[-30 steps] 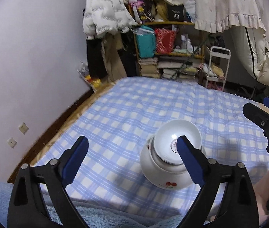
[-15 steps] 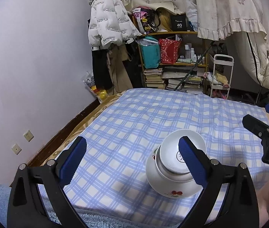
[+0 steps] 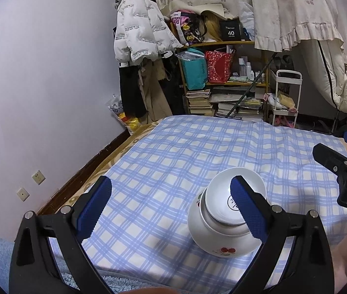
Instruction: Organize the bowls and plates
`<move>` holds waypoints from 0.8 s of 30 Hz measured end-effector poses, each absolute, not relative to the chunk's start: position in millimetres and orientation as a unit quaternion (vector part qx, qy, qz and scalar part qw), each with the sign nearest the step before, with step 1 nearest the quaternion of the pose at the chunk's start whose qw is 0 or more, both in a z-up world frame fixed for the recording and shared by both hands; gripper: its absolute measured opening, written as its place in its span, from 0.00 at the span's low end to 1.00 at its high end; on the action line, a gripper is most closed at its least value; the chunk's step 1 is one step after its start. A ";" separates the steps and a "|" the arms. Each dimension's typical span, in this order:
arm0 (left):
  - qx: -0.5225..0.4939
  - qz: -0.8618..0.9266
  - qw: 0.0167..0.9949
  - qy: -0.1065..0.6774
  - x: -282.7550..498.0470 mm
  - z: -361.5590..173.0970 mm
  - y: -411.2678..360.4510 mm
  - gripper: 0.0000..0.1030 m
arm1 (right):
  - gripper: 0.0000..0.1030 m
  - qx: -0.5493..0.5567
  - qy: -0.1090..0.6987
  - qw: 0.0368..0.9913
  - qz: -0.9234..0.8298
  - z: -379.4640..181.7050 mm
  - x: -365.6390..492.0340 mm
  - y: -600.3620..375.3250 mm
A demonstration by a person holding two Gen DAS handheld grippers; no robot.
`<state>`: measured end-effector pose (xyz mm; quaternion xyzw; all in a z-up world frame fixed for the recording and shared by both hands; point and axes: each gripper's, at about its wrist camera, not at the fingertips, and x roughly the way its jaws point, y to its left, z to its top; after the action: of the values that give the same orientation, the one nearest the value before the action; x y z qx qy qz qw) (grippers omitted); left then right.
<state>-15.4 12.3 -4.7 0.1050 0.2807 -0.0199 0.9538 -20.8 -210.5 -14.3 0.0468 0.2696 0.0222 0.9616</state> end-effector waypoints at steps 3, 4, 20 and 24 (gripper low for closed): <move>0.106 -0.016 0.954 0.279 -15.4 -4.5 13.3 0.93 | 1.00 0.047 0.269 0.962 0.022 -14.2 -20.9 -209.5; 0.106 -0.015 0.954 0.279 -15.8 -4.6 13.3 0.93 | 1.00 0.047 0.269 0.962 0.020 -14.1 -21.1 -208.9; 0.110 -0.022 0.954 0.279 -13.7 -3.3 13.2 0.93 | 1.00 0.047 0.267 0.962 0.017 -14.1 -21.0 -213.8; 0.114 -0.022 0.953 0.281 -12.4 -4.5 11.5 0.93 | 1.00 0.047 0.267 0.962 0.017 -14.1 -21.0 -214.7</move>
<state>-12.4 11.5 -4.5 0.1142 0.2805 -0.0224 0.9528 -21.0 -214.7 -14.1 0.0467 0.2670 0.0172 0.9624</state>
